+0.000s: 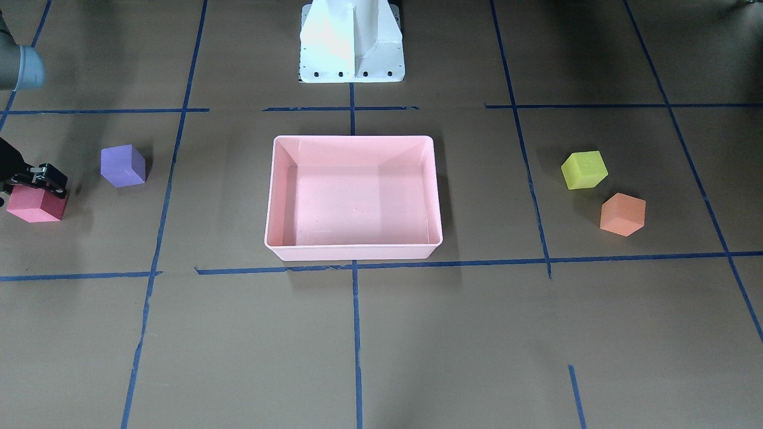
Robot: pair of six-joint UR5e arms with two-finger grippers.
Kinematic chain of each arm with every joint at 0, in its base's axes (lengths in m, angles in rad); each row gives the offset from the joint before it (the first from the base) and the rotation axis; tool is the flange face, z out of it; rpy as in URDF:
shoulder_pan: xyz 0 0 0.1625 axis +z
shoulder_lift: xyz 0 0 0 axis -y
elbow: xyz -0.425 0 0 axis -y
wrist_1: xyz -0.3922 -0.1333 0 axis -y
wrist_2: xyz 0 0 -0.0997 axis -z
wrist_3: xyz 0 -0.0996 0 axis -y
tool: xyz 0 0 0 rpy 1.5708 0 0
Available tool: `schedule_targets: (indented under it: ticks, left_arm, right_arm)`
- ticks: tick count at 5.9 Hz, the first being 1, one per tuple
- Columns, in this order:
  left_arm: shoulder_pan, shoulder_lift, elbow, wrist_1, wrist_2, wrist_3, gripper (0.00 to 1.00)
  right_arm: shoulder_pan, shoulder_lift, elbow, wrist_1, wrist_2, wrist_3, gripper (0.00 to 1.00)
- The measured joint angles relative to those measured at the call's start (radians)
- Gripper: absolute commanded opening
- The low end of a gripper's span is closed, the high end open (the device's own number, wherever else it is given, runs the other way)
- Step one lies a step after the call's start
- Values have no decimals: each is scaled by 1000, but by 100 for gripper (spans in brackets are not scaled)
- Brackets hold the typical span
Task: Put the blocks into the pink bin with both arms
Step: 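Lower the right gripper onto the red cube and close it, then carry the red cube with the right gripper into the pink bin and release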
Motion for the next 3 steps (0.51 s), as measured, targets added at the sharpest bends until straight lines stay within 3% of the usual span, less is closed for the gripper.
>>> schedule_targets:
  ticks: [3]
  left_arm:
    - [1, 1, -4, 0, 1, 0, 100]
  right_arm:
    - [0, 45, 88, -18, 14, 8, 12]
